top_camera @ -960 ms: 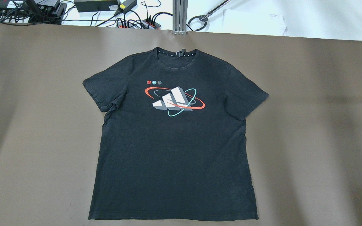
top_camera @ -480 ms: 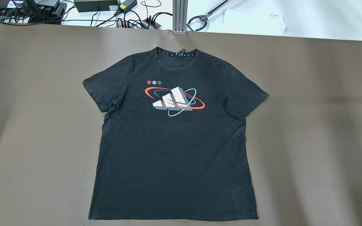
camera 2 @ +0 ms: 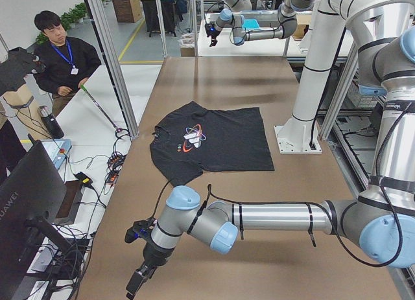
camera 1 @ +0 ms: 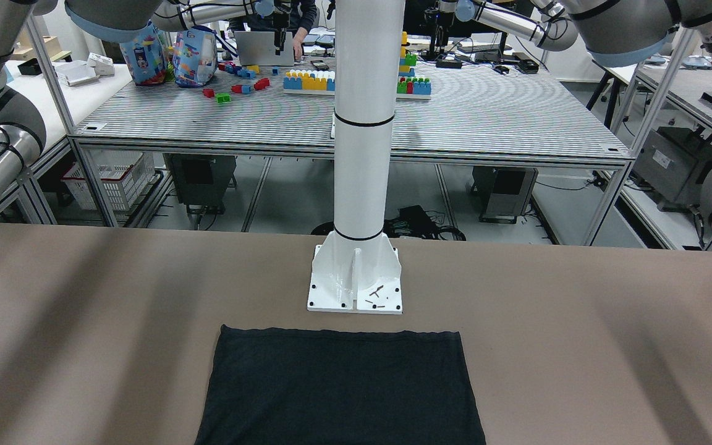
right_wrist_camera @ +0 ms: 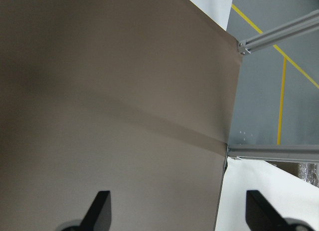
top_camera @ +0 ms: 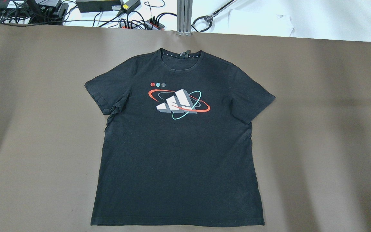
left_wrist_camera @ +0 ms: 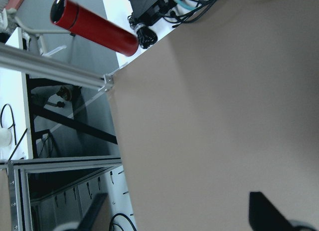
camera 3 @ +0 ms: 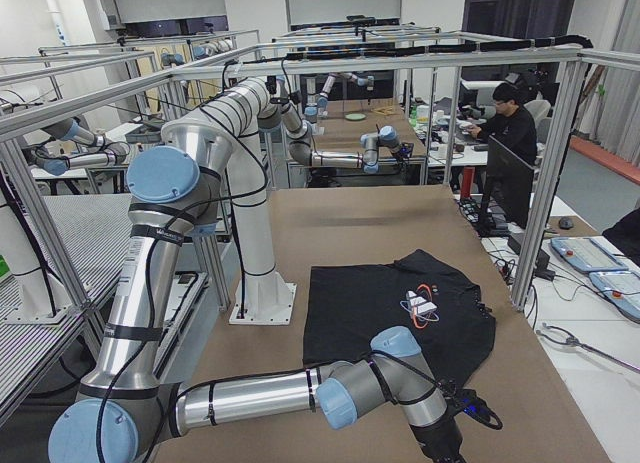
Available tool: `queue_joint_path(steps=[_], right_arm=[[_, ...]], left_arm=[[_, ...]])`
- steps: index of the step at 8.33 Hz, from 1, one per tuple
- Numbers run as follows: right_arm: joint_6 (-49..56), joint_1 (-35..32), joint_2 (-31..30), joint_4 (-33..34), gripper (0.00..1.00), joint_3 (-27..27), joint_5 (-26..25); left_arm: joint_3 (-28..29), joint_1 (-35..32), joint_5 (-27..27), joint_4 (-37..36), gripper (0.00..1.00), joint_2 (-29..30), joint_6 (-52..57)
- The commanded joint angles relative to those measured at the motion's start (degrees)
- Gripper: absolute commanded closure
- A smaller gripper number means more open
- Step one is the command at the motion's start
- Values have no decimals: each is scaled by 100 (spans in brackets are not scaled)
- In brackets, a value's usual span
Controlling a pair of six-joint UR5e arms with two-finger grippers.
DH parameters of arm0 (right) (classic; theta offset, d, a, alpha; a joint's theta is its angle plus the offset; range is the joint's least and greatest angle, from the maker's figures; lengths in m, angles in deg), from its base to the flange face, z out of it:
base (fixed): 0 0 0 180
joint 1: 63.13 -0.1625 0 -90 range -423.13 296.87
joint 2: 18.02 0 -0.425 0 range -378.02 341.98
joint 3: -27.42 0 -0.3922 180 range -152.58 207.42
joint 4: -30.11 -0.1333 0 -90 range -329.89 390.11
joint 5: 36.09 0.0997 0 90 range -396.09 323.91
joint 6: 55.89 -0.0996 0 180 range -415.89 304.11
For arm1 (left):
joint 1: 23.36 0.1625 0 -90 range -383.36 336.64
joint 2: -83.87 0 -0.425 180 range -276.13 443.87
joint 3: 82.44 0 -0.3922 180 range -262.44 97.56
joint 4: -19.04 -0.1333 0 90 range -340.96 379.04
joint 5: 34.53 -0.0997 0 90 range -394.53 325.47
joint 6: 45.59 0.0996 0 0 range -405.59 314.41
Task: Fold clothes
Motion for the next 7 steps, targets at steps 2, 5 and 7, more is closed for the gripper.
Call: queue_joint_path(steps=[2, 5, 7], right_arm=[[-511, 621, 633, -618, 6, -1013, 29], [-1749, 1649, 1530, -619, 6, -1454, 11], [-2523, 2360, 2032, -619, 6, -1526, 11]], left_arm=[[82, 964, 499, 704, 0, 174, -1286], [91, 1906, 728, 768, 0, 734, -1556], [467, 2328, 1160, 777, 0, 1226, -2335]])
